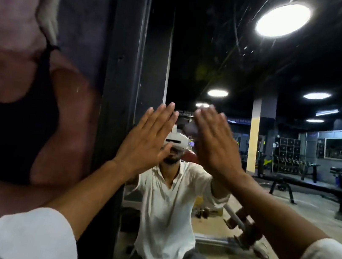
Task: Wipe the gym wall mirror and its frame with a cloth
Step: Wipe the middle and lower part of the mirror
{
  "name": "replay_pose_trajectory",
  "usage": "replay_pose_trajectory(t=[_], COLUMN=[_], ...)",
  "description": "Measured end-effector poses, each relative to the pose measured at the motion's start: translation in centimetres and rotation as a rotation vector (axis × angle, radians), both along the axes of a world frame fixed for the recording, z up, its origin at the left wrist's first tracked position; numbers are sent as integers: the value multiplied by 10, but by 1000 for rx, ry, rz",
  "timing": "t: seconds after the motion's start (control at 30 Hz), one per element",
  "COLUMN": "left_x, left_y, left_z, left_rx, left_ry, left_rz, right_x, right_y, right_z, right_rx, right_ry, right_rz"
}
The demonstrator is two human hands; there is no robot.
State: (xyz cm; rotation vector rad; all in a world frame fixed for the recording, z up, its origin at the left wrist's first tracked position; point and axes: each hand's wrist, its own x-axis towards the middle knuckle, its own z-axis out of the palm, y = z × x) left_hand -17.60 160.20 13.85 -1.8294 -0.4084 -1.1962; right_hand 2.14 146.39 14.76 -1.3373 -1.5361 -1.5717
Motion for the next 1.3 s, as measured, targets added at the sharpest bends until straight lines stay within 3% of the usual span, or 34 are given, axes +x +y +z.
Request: replay_pose_trajectory(t=[0.07,0.13,0.27,0.33,0.47,0.53,0.6,0.67,0.7,0.8,0.87,1.0,1.17,1.3], left_x=[8,12,11,11,13,13,15,16,18,26,36,45,32,26], left_y=[0,-1,-2,-2,-1,-6,-15,-26,-31,-39,-44,-49,-53,-54], left_z=[1,-3,-5,-5,-6,-3,3,12,16,20,12,-11,-36,-57], left_rx=[-27,-55,-44,-25,6,12,-3,-32,-33,-2,-6,-78,-92,-137], left_ry=[-19,-45,-45,-61,-72,-82,-125,-152,-145,-60,-21,-14,73,97], left_rz=[19,3,17,10,36,78,87,86,97,134,145,150,211,202], right_x=[3,-10,-16,6,34,20,11,23,32,55,48,48,57,46], right_y=[-2,10,19,3,-17,-6,3,-3,-10,-32,-28,-19,-30,-19], right_z=[23,29,24,44,76,69,56,60,68,78,62,14,-24,-95], right_rx=[236,280,-20,-14,227,177,-28,-104,-63,155,167,-69,-31,-157], right_ry=[245,311,-83,-124,284,169,-136,-333,-305,119,179,-152,1,-180], right_rz=[65,55,-10,-18,73,66,46,-3,-5,42,58,15,29,37])
